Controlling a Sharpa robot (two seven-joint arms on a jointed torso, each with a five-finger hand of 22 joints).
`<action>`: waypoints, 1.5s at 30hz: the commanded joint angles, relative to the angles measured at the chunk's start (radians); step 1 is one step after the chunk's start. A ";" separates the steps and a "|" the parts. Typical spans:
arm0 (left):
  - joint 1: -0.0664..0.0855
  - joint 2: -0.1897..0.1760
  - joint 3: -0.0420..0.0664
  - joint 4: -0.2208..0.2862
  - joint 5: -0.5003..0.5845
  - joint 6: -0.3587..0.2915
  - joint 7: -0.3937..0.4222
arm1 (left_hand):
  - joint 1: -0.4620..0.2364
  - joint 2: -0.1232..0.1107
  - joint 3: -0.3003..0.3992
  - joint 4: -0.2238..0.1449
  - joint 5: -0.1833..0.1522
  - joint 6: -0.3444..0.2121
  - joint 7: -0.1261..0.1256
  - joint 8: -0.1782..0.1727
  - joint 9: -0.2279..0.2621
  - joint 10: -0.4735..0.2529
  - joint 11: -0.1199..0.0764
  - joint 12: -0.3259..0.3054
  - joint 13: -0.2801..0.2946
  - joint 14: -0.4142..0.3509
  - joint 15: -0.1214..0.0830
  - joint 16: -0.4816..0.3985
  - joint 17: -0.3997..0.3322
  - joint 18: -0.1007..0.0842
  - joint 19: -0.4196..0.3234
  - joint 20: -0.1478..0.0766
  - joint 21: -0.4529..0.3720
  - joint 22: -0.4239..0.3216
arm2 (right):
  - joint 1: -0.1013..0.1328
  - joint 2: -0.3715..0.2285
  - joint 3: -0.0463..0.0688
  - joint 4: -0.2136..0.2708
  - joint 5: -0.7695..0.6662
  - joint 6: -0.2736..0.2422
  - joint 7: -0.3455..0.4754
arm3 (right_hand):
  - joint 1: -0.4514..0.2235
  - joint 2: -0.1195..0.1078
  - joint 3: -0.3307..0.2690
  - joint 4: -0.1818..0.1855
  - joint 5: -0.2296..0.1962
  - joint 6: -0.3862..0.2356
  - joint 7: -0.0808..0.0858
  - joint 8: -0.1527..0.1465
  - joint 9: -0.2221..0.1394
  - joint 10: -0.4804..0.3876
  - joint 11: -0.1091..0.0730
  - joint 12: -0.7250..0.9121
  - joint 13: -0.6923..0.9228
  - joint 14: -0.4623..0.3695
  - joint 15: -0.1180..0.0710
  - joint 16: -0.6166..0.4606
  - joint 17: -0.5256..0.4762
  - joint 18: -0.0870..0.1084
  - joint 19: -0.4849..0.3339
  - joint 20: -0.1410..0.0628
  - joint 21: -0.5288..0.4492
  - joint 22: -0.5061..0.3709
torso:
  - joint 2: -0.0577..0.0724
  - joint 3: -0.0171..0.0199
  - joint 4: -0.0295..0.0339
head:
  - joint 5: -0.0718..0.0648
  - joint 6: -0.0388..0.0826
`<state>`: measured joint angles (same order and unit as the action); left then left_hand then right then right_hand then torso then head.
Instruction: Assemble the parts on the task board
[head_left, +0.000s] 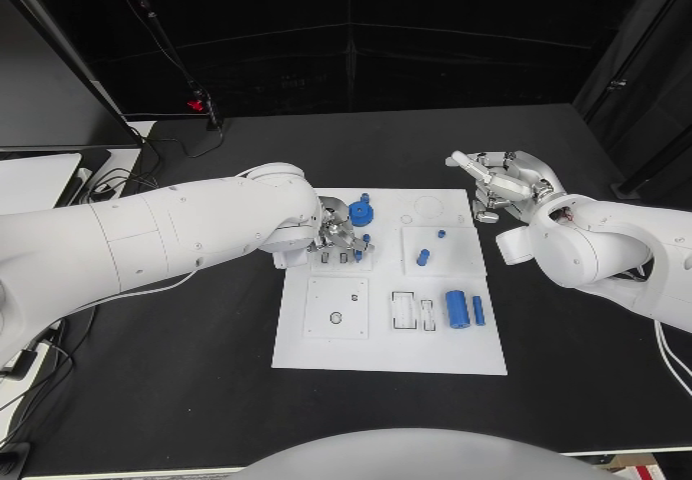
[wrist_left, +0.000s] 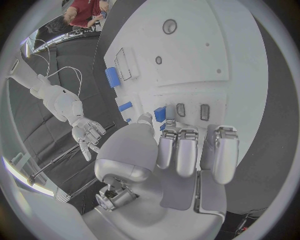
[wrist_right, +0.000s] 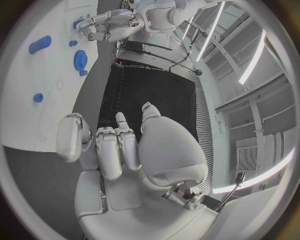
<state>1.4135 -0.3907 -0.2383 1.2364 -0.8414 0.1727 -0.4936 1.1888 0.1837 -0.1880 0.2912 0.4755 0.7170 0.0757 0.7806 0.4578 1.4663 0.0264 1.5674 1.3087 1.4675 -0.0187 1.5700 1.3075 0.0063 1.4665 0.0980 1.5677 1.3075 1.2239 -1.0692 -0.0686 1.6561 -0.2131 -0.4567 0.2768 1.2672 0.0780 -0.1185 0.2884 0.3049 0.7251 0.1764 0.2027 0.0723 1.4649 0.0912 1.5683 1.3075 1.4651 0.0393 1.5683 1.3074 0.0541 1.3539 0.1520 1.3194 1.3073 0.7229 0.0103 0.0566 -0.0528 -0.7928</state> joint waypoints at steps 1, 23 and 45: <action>0.001 0.001 0.001 0.001 -0.003 0.008 -0.005 | 0.028 0.000 0.018 -0.001 0.043 0.006 -0.002 -0.010 0.009 0.105 -0.012 0.003 0.262 0.103 -0.010 0.001 0.263 -0.006 0.104 -0.007 0.003 0.263 | 0.001 0.000 0.000 0.001 0.002 0.004 0.001 | 0.000 0.009 -0.008 -0.001 0.006 -0.007 0.000 0.006 0.000 0.106 0.009 0.003 0.263 0.106 0.006 0.002 0.263 0.019 -0.009 0.001 -0.005 0.155 | 0.000 -0.0002 -0.0002 | 0.000 -0.001; 0.001 -0.010 0.001 0.008 -0.003 -0.016 0.054 | 0.199 -0.083 0.244 -0.004 0.292 0.018 -0.002 -0.055 0.088 0.105 -0.013 0.003 0.262 0.103 -0.017 0.001 0.263 -0.006 0.104 -0.016 0.003 0.263 | -0.004 -0.004 -0.001 -0.006 0.002 -0.001 -0.014 | 0.003 0.020 -0.010 0.001 0.006 -0.013 0.001 0.018 0.001 0.106 0.010 0.003 0.263 0.106 0.006 0.002 0.263 0.020 -0.012 0.003 -0.010 0.154 | 0.000 -0.0001 0.0013 | -0.010 -0.005; 0.004 -0.110 0.001 0.084 -0.003 -0.029 0.098 | 0.190 -0.098 0.276 0.000 0.290 0.026 0.001 -0.060 0.102 0.105 -0.010 0.003 0.262 0.103 -0.016 0.001 0.263 -0.006 0.104 -0.015 0.003 0.263 | -0.013 -0.004 -0.003 -0.017 0.002 0.002 -0.021 | 0.003 0.027 -0.011 0.002 0.005 -0.015 0.001 0.024 0.001 0.106 0.011 0.003 0.263 0.106 0.007 0.002 0.263 0.021 -0.013 0.003 -0.012 0.154 | 0.000 0.0006 0.0017 | -0.002 -0.008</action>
<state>1.4153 -0.4958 -0.2383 1.3129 -0.8417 0.1457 -0.4109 1.3746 0.0886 0.0671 0.3072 0.7624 0.7301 0.0806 0.7169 0.5597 1.4646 0.0176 1.5773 1.3101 1.4654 -0.0310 1.5700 1.3074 0.0064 1.4666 0.0909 1.5677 1.3073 1.2104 -1.0729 -0.0716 1.6380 -0.2128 -0.4574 0.2529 1.2686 0.0952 -0.1239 0.2882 0.3086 0.7184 0.1768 0.2234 0.0723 1.4685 0.0948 1.5683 1.3075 1.4651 0.0393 1.5683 1.3073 0.0541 1.3503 0.1557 1.3118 1.3073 0.7225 0.0105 0.0589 -0.0569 -0.8001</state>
